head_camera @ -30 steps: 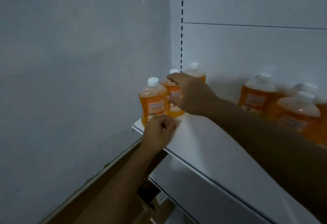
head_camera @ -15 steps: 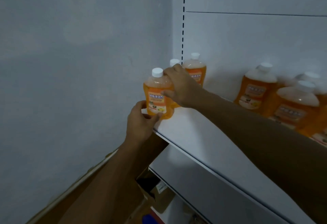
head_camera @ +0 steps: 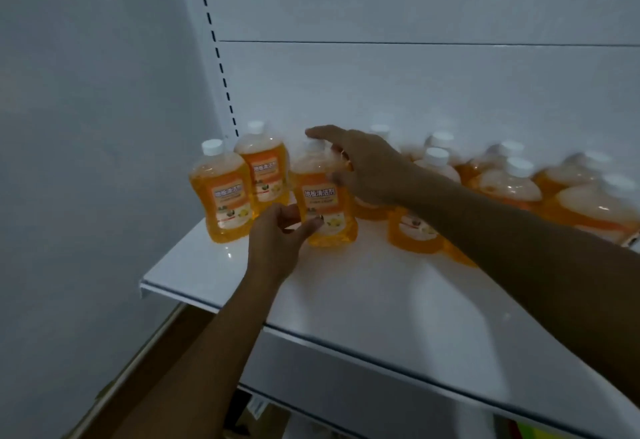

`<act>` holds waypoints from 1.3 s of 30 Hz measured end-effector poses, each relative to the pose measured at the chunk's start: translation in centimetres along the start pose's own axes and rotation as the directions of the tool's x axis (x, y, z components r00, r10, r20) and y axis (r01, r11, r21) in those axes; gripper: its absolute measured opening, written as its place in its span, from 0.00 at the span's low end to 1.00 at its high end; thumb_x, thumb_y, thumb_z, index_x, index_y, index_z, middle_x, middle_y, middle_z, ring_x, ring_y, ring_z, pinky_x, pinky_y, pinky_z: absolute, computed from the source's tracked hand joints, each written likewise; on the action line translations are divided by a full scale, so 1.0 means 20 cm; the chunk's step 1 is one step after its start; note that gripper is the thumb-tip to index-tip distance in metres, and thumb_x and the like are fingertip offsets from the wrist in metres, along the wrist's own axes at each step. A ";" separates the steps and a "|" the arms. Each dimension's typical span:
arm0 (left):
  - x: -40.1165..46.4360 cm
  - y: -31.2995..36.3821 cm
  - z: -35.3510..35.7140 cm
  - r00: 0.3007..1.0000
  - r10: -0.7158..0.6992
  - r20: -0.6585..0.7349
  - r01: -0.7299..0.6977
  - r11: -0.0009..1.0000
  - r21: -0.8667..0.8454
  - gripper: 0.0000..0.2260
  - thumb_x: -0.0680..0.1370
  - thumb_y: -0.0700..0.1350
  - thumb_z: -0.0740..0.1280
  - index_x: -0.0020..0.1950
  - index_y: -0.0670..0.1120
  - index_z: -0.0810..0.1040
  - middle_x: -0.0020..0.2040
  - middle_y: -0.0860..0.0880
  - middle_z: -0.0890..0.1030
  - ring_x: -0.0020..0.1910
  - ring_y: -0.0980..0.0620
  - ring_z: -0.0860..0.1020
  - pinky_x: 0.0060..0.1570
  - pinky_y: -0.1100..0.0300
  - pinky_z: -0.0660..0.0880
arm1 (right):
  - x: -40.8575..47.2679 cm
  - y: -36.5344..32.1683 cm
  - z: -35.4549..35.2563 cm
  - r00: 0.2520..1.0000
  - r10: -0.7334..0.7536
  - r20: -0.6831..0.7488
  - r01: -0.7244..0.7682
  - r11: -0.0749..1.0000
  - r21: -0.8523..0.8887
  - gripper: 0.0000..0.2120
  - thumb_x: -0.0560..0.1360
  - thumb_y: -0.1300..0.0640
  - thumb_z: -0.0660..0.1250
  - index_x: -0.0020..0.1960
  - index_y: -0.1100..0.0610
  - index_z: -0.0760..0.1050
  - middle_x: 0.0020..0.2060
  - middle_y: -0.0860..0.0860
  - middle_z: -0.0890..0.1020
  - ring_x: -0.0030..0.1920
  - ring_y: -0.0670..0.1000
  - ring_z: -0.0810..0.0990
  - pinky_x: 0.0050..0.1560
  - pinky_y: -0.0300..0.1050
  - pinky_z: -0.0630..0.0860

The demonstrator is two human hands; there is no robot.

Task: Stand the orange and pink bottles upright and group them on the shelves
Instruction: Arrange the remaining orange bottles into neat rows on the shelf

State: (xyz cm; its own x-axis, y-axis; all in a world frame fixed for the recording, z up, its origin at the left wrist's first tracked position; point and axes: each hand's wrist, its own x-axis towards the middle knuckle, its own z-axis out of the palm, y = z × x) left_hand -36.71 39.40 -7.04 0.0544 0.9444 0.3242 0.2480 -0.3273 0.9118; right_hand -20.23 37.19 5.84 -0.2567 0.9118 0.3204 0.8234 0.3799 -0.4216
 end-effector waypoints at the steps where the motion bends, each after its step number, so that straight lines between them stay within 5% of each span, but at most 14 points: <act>1: 0.03 0.01 0.04 0.999 0.037 0.036 -0.037 0.999 -0.005 0.12 0.70 0.45 0.76 0.47 0.43 0.78 0.47 0.51 0.84 0.48 0.53 0.83 0.48 0.51 0.81 | -0.02 0.04 -0.03 1.000 0.022 -0.016 -0.022 0.999 -0.030 0.30 0.76 0.61 0.67 0.73 0.45 0.60 0.58 0.55 0.74 0.53 0.53 0.75 0.51 0.48 0.79; 5: 0.09 0.06 0.17 0.981 0.106 0.161 -0.113 0.993 0.037 0.11 0.71 0.46 0.75 0.44 0.53 0.74 0.46 0.56 0.81 0.50 0.55 0.82 0.48 0.59 0.80 | -0.08 0.14 -0.11 0.996 0.085 -0.030 -0.088 0.985 -0.147 0.29 0.76 0.60 0.67 0.72 0.48 0.60 0.55 0.55 0.76 0.51 0.54 0.76 0.48 0.47 0.78; 13: 0.17 0.01 0.27 0.967 0.112 0.230 -0.135 0.987 0.086 0.11 0.72 0.44 0.75 0.47 0.50 0.74 0.48 0.55 0.79 0.50 0.56 0.79 0.45 0.68 0.75 | -0.13 0.19 -0.10 0.993 0.101 -0.061 -0.117 0.898 -0.424 0.29 0.76 0.56 0.67 0.71 0.48 0.57 0.56 0.55 0.79 0.50 0.54 0.79 0.44 0.48 0.76; 18: 0.18 -0.01 0.28 0.968 0.101 0.229 -0.117 0.992 0.056 0.12 0.71 0.45 0.75 0.45 0.52 0.73 0.48 0.55 0.80 0.51 0.56 0.79 0.45 0.66 0.76 | -0.12 0.20 -0.12 0.992 0.117 -0.052 -0.126 0.812 -0.570 0.28 0.75 0.55 0.68 0.70 0.50 0.58 0.58 0.55 0.79 0.58 0.57 0.78 0.69 0.55 0.62; 25: 0.17 -0.04 0.30 0.973 0.088 0.215 -0.105 0.992 0.069 0.13 0.71 0.46 0.75 0.50 0.46 0.75 0.53 0.49 0.81 0.54 0.53 0.79 0.50 0.63 0.77 | -0.11 0.18 -0.08 0.990 0.112 -0.084 -0.140 0.824 -0.549 0.28 0.74 0.58 0.69 0.70 0.52 0.60 0.68 0.54 0.72 0.65 0.58 0.73 0.73 0.57 0.57; 29: 0.15 -0.03 0.27 0.973 0.082 0.217 -0.116 0.982 0.147 0.14 0.72 0.48 0.75 0.54 0.47 0.76 0.55 0.50 0.81 0.54 0.54 0.79 0.52 0.57 0.78 | -0.12 0.18 -0.10 0.994 0.077 -0.081 -0.108 0.848 -0.519 0.29 0.72 0.56 0.72 0.68 0.53 0.62 0.65 0.52 0.73 0.62 0.55 0.73 0.60 0.51 0.71; 32: 0.13 -0.04 0.21 0.980 0.047 0.195 -0.091 0.970 0.224 0.18 0.71 0.49 0.76 0.58 0.46 0.77 0.55 0.52 0.80 0.51 0.56 0.78 0.49 0.60 0.77 | -0.10 0.16 -0.12 0.995 0.078 -0.063 -0.098 0.874 -0.475 0.32 0.71 0.51 0.73 0.69 0.54 0.62 0.66 0.52 0.72 0.63 0.54 0.72 0.56 0.48 0.72; 39: 0.07 -0.11 -0.15 0.999 0.015 0.032 -0.025 0.941 0.336 0.08 0.72 0.52 0.74 0.46 0.50 0.80 0.43 0.54 0.82 0.41 0.59 0.79 0.43 0.59 0.78 | 0.11 -0.03 0.04 0.998 -0.065 -0.014 0.054 0.915 -0.399 0.32 0.74 0.48 0.70 0.73 0.53 0.60 0.70 0.52 0.69 0.67 0.54 0.70 0.61 0.52 0.72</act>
State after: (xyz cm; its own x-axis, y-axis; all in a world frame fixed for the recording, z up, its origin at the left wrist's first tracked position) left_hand -40.15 41.32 -7.83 0.0887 0.9398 0.3301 0.5574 -0.3215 0.7655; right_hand -21.67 39.09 6.17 -0.3021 0.8831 0.3591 0.9420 0.3344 -0.0298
